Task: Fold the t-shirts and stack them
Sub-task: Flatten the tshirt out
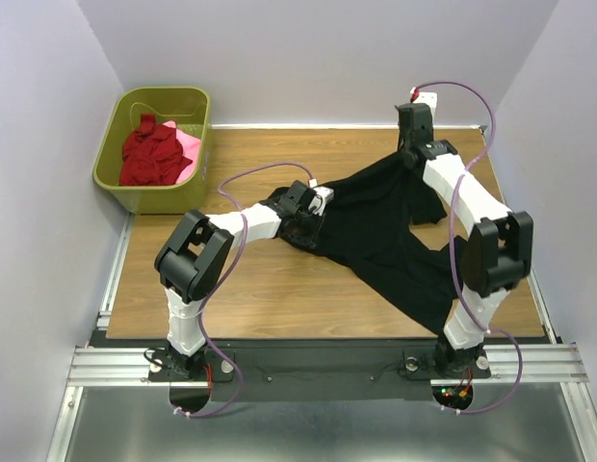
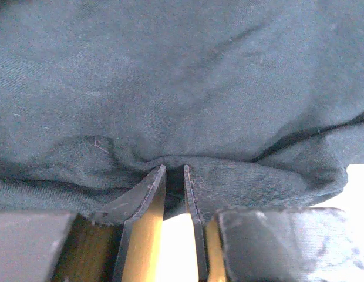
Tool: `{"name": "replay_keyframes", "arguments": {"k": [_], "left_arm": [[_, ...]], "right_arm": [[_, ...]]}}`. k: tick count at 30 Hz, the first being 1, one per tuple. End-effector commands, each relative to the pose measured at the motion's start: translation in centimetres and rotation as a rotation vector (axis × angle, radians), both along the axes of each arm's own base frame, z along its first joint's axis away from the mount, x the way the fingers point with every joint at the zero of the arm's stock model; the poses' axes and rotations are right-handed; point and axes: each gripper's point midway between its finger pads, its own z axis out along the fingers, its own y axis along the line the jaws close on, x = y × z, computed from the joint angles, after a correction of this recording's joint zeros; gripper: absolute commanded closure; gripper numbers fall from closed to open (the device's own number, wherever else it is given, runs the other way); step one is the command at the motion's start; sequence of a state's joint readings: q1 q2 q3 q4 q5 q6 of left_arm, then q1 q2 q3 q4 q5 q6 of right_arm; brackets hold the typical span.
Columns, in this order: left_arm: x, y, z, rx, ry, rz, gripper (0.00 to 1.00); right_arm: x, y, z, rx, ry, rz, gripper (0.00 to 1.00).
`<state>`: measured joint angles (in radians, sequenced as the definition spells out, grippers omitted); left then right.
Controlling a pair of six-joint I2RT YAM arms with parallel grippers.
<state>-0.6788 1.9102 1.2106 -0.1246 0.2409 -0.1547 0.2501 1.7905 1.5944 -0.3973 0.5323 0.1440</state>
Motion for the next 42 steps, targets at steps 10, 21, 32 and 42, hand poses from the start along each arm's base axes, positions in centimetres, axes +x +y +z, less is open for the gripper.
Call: {"name": "replay_keyframes", "arguments": {"k": [10,21,32,42], "left_arm": [[-1.8,0.9,10.2,-0.208,-0.128,0.079,0.38],[2.2,11.5,9.3,-0.158,-0.184,0.403,0.21],[6.2,13.4,5.7,-0.068,-0.164,0.459,0.22],[8.0,11.7,2.7,-0.047,-0.096,0.395,0.24]], "right_arm": [[-7.7,-0.2,-0.2,0.209,0.001,0.054,0.23],[-20.1,3.9,-11.4,0.585,0.283,0.082,0.25],[-21.1,2.8,-17.3,0.623,0.429,-0.009,0.29],[-20.0,1.0,-19.5,0.557,0.461,-0.077,0.29]]}}
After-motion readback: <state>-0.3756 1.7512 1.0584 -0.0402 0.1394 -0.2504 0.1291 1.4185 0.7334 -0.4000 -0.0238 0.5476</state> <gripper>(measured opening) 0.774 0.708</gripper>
